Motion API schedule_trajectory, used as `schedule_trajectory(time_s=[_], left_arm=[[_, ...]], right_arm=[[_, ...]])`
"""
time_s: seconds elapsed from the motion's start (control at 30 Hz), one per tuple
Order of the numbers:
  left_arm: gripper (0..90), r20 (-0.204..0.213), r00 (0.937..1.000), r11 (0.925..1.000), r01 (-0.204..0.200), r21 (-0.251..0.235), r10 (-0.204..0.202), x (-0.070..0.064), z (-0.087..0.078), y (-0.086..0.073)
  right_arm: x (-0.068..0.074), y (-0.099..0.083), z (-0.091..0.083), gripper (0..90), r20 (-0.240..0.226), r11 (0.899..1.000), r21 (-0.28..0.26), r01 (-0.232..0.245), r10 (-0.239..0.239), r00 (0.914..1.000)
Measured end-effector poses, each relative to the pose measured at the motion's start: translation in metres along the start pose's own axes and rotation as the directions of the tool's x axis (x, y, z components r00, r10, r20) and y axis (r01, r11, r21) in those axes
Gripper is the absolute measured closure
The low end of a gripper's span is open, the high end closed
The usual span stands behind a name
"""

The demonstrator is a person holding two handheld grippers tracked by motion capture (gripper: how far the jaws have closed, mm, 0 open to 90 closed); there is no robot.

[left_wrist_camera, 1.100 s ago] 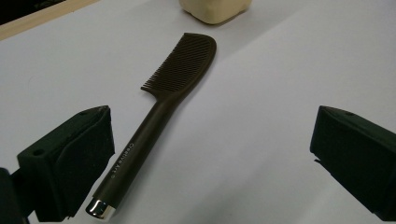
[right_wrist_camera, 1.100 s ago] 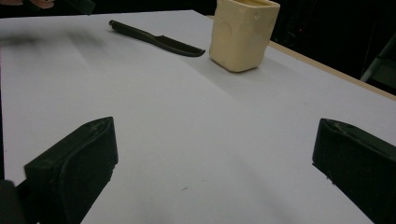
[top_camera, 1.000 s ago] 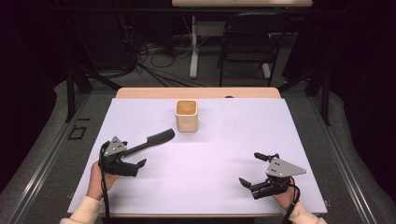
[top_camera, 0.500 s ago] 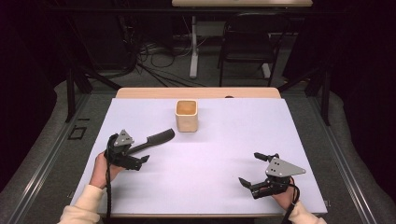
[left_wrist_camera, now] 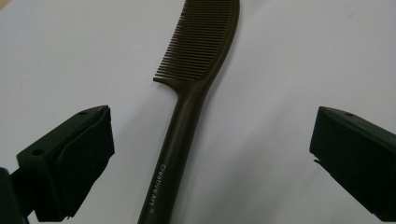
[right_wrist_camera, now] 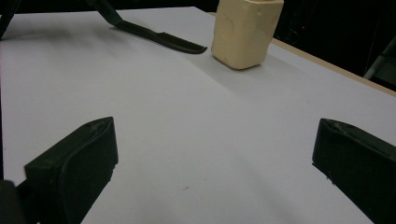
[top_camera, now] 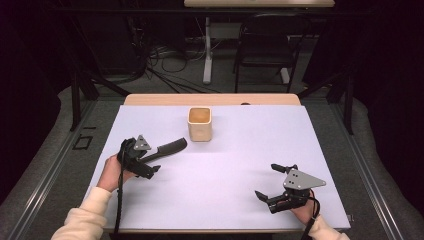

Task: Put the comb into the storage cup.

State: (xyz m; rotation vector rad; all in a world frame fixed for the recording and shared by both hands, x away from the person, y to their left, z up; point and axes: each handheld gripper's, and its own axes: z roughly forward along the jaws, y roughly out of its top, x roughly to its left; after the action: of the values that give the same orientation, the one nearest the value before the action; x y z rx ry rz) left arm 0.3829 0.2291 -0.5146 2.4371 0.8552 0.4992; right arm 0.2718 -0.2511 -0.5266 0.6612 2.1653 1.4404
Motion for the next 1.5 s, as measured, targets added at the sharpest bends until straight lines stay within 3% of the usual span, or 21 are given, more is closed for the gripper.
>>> schedule_trajectory(time_s=[0.07,0.17,0.43,0.57,0.63,0.73,0.8,0.93,1.03,1.07,1.1,1.13,1.23,1.27,1.3,1.33,1.37,1.4,1.43,1.5], left_arm=[[0.1,0.007,0.9999,0.9981,-0.012,0.061,0.012,0.003,0.004,0.005],[0.4,0.001,0.9997,0.9946,-0.024,0.101,0.024,0.006,0.009,0.009],[0.0,-0.010,0.9995,0.9894,-0.027,0.143,0.029,0.017,0.013,0.016],[1.5,-0.025,0.9971,0.9766,-0.066,0.205,0.072,0.017,0.018,0.018],[3.2,-0.025,0.9963,0.9742,-0.075,0.213,0.082,0.017,0.019,0.019],[17.1,-0.034,0.9934,0.9689,-0.099,0.227,0.110,0.016,0.021,0.021],[21.1,-0.025,0.9923,0.9630,-0.111,0.246,0.121,0.017,0.023,0.024],[32.9,-0.018,0.9926,0.9622,-0.112,0.248,0.120,0.020,0.022,0.030],[39.8,0.004,0.9897,0.9483,-0.139,0.286,0.143,0.022,0.025,0.037],[41.6,0.004,0.9897,0.9483,-0.139,0.286,0.143,0.022,0.025,0.037],[43.1,0.025,0.9882,0.9390,-0.151,0.309,0.151,0.022,0.028,0.041],[45.4,0.025,0.9882,0.9390,-0.151,0.309,0.151,0.022,0.028,0.041],[50.8,0.072,0.9839,0.9186,-0.179,0.353,0.164,0.021,0.033,0.046],[52.2,0.072,0.9839,0.9186,-0.179,0.353,0.164,0.021,0.033,0.046],[54.0,0.077,0.9818,0.9076,-0.190,0.375,0.173,0.021,0.036,0.048],[56.0,0.077,0.9818,0.9076,-0.190,0.375,0.173,0.021,0.036,0.048],[57.6,0.095,0.9807,0.9022,-0.194,0.385,0.171,0.021,0.038,0.050],[58.8,0.095,0.9807,0.9022,-0.194,0.385,0.171,0.021,0.038,0.050],[60.1,0.103,0.9801,0.8948,-0.197,0.400,0.170,0.022,0.041,0.052],[61.5,0.106,0.9795,0.8922,-0.200,0.405,0.171,0.022,0.042,0.052]], right_arm=[[-0.001,0.000,0.000,0.0,0.006,1.000,0.003,-0.002,0.002,1.0000],[0.000,0.000,0.000,0.0,0.006,1.000,0.005,0.000,0.000,1.0000],[0.000,0.000,0.000,0.0,0.005,1.000,0.010,0.004,-0.004,1.0000],[0.000,0.000,0.001,0.0,0.002,1.000,0.013,0.009,-0.009,1.0000],[0.000,0.000,0.001,0.0,0.002,1.000,0.013,0.009,-0.009,1.0000],[0.000,0.000,0.001,0.0,0.000,1.000,0.017,0.009,-0.009,1.0000],[0.001,-0.001,0.001,0.0,0.000,1.000,0.019,0.005,-0.005,1.0000],[0.001,0.000,0.001,0.0,-0.001,1.000,0.020,0.005,-0.005,1.0000],[0.001,0.000,0.001,0.0,-0.003,1.000,0.021,0.006,-0.006,1.0000],[0.001,0.000,0.001,0.0,-0.003,1.000,0.021,0.006,-0.006,1.0000],[0.001,-0.001,0.001,0.0,-0.004,1.000,0.021,0.006,-0.006,1.0000],[0.001,-0.001,0.001,0.0,-0.004,1.000,0.021,0.006,-0.006,1.0000],[0.001,-0.001,0.001,0.0,-0.003,1.000,0.021,0.006,-0.006,1.0000],[0.001,-0.001,0.001,0.0,-0.003,1.000,0.021,0.006,-0.006,1.0000],[0.000,-0.001,0.001,0.0,-0.003,1.000,0.020,0.005,-0.005,1.0000],[0.000,-0.001,0.001,0.0,-0.003,1.000,0.020,0.005,-0.005,1.0000],[0.000,-0.001,0.001,0.0,-0.004,1.000,0.020,0.006,-0.005,1.0000],[0.000,-0.001,0.001,0.0,-0.003,1.000,0.020,0.007,-0.007,1.0000],[0.000,-0.001,0.001,0.0,-0.003,1.000,0.020,0.007,-0.006,1.0000],[0.000,-0.001,0.001,0.0,-0.003,1.000,0.020,0.006,-0.006,1.0000]])
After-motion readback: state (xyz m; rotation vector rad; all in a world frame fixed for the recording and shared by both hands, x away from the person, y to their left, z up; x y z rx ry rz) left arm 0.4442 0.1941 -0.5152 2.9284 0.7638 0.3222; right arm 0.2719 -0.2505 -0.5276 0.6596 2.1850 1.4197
